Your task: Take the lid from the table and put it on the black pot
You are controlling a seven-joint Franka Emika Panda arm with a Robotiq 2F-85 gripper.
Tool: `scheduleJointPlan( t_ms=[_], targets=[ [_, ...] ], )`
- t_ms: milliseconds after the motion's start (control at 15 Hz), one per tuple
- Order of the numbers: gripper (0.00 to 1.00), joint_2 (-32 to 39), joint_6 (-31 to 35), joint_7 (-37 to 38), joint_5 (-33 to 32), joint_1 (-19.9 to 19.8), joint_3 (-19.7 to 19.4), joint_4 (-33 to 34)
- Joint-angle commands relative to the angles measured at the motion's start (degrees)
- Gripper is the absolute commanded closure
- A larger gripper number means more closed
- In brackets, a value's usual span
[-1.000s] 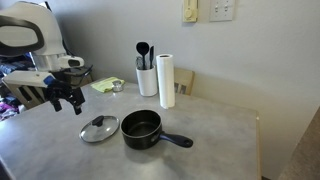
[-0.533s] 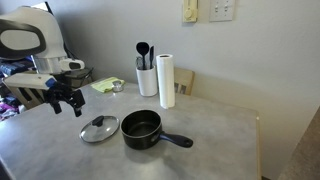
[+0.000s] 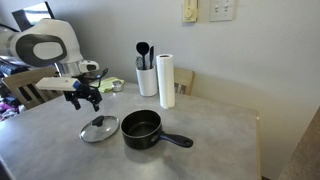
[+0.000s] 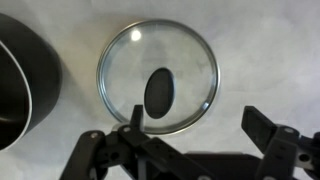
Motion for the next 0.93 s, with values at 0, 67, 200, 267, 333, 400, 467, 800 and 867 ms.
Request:
scheduleJointPlan(
  t_ms=[0,67,200,267,333,400,467,800,867],
  targets=[
    [0.00,6.4,3.7,-0.6,-2.7,-2.1,-0.3,5.5],
    [0.00,7.5,3.9,-0.5,-3.4,-2.6,-0.7,6.4],
    [0.00,9.6,3.8,-0.8,-3.2,-4.0,-0.9,7.7],
    [0.00,10.6,3.4,-1.3,-2.3,-5.1,-0.7,8.3],
    [0.00,8.0,2.9,0.3,-3.1,-4.0,-0.2,6.4],
    [0.00,8.7,2.9,0.3,-3.1,-4.5,-0.3,6.8],
    [0.00,8.9,2.9,0.3,-3.1,-4.6,-0.3,6.9],
    [0.00,8.9,3.5,2.4,-5.3,-3.2,-0.9,6.0],
    [0.00,9.5,4.2,3.4,-6.4,-2.9,-1.4,5.7]
  ],
)
